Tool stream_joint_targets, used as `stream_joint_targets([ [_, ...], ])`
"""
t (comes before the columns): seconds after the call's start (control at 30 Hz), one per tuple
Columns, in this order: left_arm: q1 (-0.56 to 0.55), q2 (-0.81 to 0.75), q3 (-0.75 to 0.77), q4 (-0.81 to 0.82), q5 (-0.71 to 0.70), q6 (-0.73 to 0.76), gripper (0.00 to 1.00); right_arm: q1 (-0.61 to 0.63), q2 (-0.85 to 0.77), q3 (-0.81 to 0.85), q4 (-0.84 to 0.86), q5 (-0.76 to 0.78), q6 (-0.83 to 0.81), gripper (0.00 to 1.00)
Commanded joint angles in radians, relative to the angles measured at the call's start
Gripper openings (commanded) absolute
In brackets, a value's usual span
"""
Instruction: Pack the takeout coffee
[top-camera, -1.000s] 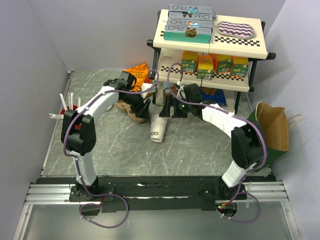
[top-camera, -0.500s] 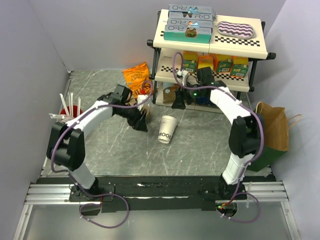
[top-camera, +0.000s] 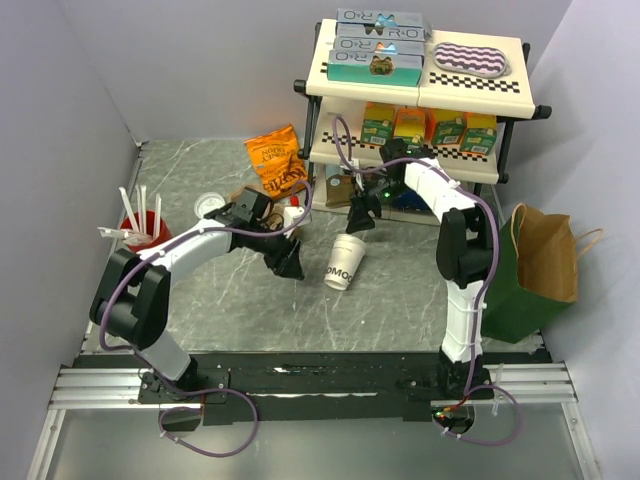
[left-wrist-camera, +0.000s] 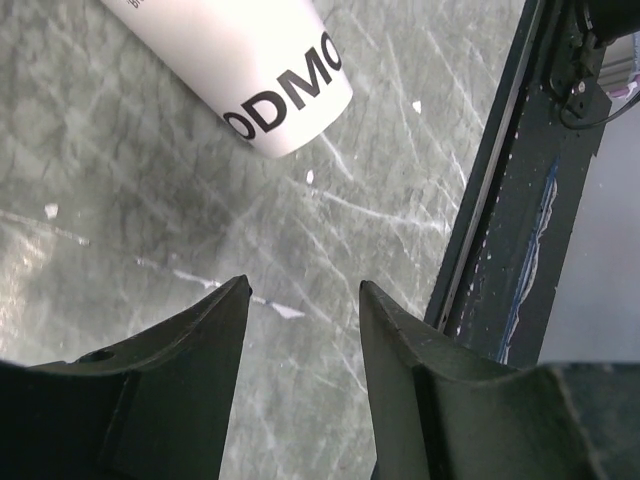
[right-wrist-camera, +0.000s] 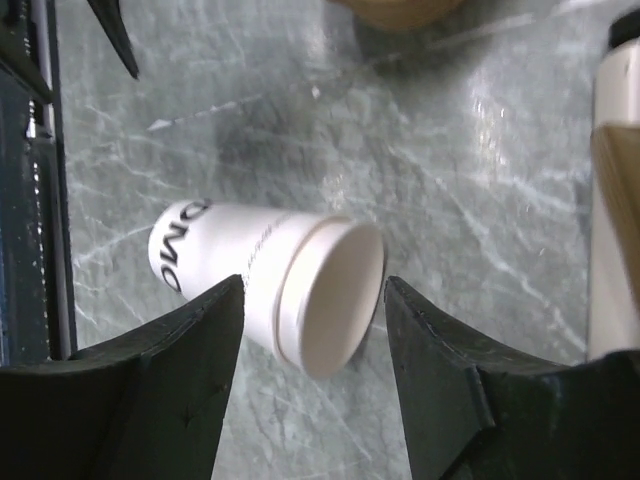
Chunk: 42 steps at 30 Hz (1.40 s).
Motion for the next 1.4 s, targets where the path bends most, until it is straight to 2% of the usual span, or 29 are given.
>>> stream_joint_targets([
  [0.0, -0.021, -0.023, -0.014, 0.085, 0.015, -0.022, 0.54, -0.002, 0.055, 0.026, -0.147, -0.052, -0.119, 0.64],
  [0.13, -0.030, -0.062, -0.043, 0.119, -0.005, -0.021, 0.54, -0.003, 0.018, -0.020, -0.128, -0.027, -0.134, 0.64],
  [0.2, -0.055, -0.092, -0.067, 0.178, -0.030, 0.011, 0.55, -0.008, -0.031, -0.102, -0.060, -0.013, -0.078, 0.65],
  [0.33, -0.150, -0.155, -0.172, 0.345, -0.120, 0.082, 0.58, -0.036, -0.254, -0.346, 0.315, -0.013, 0.125, 0.70],
  [0.37, -0.200, -0.155, -0.185, 0.391, -0.157, 0.096, 0.60, -0.036, -0.288, -0.427, 0.360, 0.008, 0.148, 0.71],
  [0.43, -0.252, -0.160, -0.245, 0.575, -0.292, 0.085, 0.61, -0.036, -0.360, -0.494, 0.428, 0.029, 0.179, 0.73],
  [0.5, -0.320, -0.145, -0.276, 0.678, -0.416, 0.062, 0.62, -0.037, -0.382, -0.540, 0.463, 0.063, 0.170, 0.73],
  [0.57, -0.351, -0.120, -0.270, 0.770, -0.449, 0.032, 0.63, -0.054, -0.378, -0.535, 0.442, 0.068, 0.154, 0.73],
  [0.67, -0.365, -0.054, -0.219, 0.783, -0.449, 0.016, 0.62, -0.088, -0.333, -0.474, 0.387, 0.037, 0.127, 0.74],
  [0.77, -0.371, -0.014, -0.196, 0.804, -0.447, 0.008, 0.62, -0.097, -0.261, -0.381, 0.250, 0.004, 0.052, 0.76],
  [0.8, -0.372, 0.002, -0.184, 0.803, -0.447, 0.010, 0.61, -0.097, -0.241, -0.359, 0.180, -0.004, 0.015, 0.76],
  [0.97, -0.374, 0.033, -0.158, 0.755, -0.470, 0.036, 0.60, -0.099, -0.140, -0.279, 0.040, -0.035, -0.053, 0.76],
  [1.13, -0.368, 0.036, -0.162, 0.731, -0.481, 0.038, 0.60, -0.097, -0.077, -0.244, -0.113, -0.061, -0.106, 0.71],
  [1.37, -0.363, 0.007, -0.194, 0.735, -0.428, 0.008, 0.60, -0.108, -0.129, -0.308, -0.106, -0.014, -0.097, 0.69],
])
